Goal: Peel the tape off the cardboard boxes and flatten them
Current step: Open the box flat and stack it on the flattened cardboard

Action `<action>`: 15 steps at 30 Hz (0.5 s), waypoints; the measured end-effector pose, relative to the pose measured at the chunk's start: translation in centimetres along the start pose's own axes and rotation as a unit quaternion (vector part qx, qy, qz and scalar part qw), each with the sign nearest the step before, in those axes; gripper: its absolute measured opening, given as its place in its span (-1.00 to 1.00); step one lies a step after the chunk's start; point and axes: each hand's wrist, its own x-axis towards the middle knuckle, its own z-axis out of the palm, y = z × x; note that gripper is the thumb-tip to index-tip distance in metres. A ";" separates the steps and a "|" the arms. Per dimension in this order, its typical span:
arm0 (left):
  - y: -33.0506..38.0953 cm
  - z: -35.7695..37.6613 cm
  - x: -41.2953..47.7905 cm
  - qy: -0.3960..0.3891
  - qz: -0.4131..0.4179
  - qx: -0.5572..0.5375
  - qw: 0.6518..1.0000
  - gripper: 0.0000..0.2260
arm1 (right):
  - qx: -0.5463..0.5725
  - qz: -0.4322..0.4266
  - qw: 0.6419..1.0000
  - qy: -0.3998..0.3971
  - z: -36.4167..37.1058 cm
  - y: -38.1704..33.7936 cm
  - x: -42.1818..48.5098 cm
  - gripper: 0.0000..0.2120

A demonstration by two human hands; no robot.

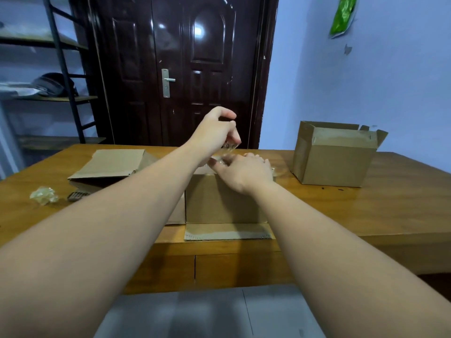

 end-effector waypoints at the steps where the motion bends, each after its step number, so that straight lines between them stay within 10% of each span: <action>1: 0.0 0.1 -0.1 -0.009 0.014 0.012 1.000 -0.79 | -0.002 0.007 1.000 0.009 0.2 -0.1 0.1 -0.34; 15: -3.3 -0.7 -0.7 0.212 -0.057 0.155 0.963 -0.73 | 0.069 0.035 0.993 0.092 0.4 0.3 0.9 -0.67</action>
